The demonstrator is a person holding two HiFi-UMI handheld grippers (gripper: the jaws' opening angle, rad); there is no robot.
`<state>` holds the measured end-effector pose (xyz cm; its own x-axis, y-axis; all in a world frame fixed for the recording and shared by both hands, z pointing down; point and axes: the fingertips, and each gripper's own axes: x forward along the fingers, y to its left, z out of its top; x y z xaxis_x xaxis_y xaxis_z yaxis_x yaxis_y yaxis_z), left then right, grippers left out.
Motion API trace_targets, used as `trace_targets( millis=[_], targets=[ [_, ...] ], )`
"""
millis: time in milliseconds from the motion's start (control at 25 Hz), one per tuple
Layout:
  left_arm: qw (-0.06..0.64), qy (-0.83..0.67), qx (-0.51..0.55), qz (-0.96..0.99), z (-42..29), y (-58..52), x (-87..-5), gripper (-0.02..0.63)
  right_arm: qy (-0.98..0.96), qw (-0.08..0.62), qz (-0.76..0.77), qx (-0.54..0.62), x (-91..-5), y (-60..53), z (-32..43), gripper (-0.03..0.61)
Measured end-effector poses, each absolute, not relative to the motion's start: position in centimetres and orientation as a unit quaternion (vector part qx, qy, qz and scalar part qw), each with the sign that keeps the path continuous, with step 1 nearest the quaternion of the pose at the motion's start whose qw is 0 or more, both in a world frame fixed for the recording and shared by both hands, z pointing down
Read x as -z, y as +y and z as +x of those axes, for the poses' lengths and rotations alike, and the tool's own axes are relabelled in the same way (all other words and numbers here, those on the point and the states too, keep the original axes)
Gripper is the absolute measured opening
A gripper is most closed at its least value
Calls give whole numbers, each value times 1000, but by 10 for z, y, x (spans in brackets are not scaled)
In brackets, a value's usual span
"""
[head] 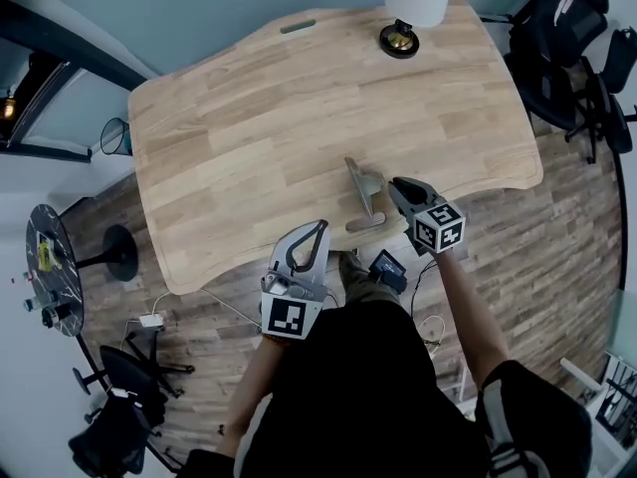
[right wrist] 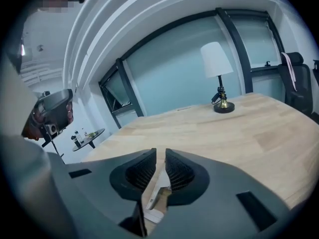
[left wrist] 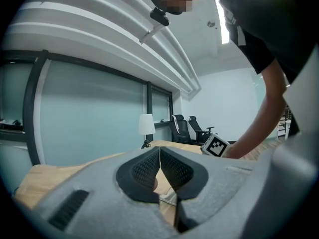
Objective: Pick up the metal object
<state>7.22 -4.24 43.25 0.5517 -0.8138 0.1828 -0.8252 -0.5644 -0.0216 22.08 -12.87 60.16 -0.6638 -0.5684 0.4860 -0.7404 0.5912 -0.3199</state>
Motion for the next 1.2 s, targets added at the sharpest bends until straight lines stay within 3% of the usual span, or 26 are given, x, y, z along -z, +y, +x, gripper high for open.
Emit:
trace_targets(
  millis=[240,640,1200],
  targets=[
    [14,-472,-106,875,68,-40,-433,17,-866,187,357,-296,-632,-139,221,80],
    [18,-475,-132,870,57,-34,-446,17,-833,159,368,-380,-667,-147,221,126],
    [17,-480,-142,865,46,-32,-447,17,-817,161,367,-415,-691,-143,213,123]
  ],
)
